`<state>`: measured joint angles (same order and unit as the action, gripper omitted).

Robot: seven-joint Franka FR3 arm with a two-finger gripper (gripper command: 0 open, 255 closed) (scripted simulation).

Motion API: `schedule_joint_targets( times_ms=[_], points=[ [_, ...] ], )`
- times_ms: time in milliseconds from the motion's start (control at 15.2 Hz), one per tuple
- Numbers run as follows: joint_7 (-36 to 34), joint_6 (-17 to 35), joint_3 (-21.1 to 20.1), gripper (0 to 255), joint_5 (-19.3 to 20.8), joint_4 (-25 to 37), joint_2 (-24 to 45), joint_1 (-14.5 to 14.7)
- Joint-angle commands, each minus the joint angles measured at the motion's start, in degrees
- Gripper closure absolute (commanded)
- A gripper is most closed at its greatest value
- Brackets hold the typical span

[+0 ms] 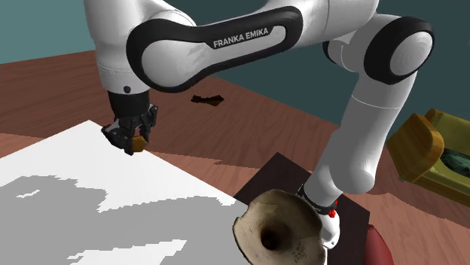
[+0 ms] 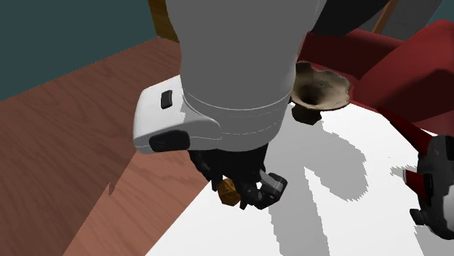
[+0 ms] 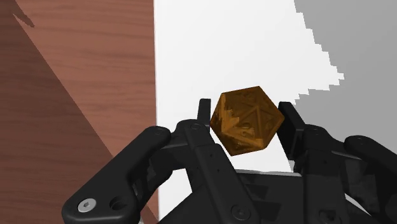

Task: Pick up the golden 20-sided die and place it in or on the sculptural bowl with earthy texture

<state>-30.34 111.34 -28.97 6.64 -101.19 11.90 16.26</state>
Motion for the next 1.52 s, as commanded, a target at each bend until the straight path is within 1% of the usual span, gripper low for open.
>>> schedule_joint_targets(
  times_ms=[0,1188,1452],
  points=[
    [0.2,-1.5,0.0,255,-0.2,1.2,-0.3,0.0],
    [0.8,-15.0,-0.5,255,-0.7,14.2,-0.8,0.5],
    [1.2,-12.3,-1.1,255,-5.6,3.0,-10.7,-0.5]
  ],
)
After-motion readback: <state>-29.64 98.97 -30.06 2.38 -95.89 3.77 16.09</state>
